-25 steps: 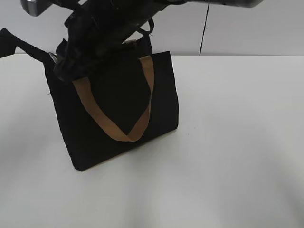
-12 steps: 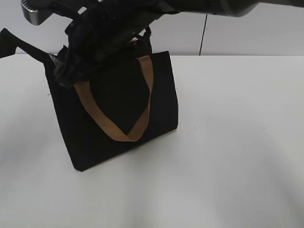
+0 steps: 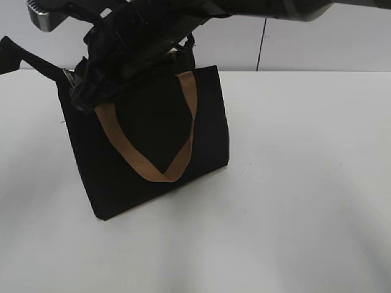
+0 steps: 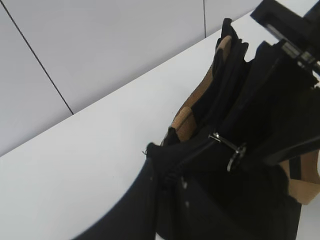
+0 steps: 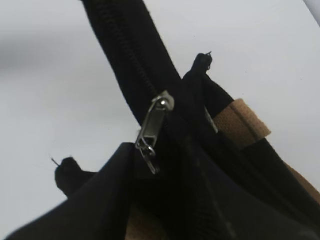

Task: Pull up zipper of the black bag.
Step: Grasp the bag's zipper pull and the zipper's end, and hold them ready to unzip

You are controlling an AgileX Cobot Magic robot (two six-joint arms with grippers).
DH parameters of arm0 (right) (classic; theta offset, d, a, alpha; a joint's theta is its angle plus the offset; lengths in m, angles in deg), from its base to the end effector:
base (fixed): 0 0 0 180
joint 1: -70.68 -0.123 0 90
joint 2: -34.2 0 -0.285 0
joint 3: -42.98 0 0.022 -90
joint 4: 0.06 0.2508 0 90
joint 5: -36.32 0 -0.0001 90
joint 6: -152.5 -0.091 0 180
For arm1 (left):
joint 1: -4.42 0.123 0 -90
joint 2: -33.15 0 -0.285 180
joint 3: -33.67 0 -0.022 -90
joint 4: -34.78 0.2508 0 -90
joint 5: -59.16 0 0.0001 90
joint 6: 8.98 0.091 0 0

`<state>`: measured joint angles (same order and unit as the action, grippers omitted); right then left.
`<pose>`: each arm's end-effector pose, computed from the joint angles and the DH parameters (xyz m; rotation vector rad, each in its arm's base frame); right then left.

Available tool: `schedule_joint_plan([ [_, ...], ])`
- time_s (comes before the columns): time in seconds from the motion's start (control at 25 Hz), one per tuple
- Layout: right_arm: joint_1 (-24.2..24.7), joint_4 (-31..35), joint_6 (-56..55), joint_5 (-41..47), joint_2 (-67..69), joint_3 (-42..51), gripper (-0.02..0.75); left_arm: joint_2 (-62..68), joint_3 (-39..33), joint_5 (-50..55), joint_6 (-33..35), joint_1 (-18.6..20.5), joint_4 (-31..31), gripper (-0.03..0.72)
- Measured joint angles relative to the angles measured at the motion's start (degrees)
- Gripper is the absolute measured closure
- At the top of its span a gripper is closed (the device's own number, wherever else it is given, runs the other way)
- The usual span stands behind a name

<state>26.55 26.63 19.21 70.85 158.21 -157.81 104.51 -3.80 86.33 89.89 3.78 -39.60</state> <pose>0.3219 0.3446 0.2612 -1.4344 1.8860 0.4720 0.2259 -0.0426 0.2962 0.7329 1.8505 -0.1752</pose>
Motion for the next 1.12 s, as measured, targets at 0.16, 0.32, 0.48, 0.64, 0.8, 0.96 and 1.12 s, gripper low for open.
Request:
schedule_joint_plan([
  [0.16,0.0,0.0,0.0,0.0,0.0,0.0,0.510,0.0,0.0,0.0,0.0,0.0,0.0,0.660],
  [0.32,0.0,0.0,0.0,-0.1,0.0,0.0,0.694,0.0,0.0,0.0,0.0,0.0,0.0,0.660],
  [0.48,0.0,0.0,0.0,0.0,0.0,0.0,0.752,0.0,0.0,0.0,0.0,0.0,0.5,0.660],
  [0.64,0.0,0.0,0.0,1.0,-0.6,0.0,0.752,0.0,0.0,-0.1,0.0,0.0,3.3,0.660],
  [0.8,0.1,0.0,0.0,2.5,-2.1,0.0,0.752,0.0,0.0,-0.5,-0.5,0.0,8.5,0.660],
  [0.96,0.7,0.0,-0.7,5.5,-3.6,0.0,0.752,0.0,0.0,-1.7,-2.8,0.0,14.9,0.660],
  [1.12,2.7,0.2,-2.8,6.7,-4.2,0.0,0.752,0.2,0.0,-1.8,-5.2,0.0,18.0,0.660],
])
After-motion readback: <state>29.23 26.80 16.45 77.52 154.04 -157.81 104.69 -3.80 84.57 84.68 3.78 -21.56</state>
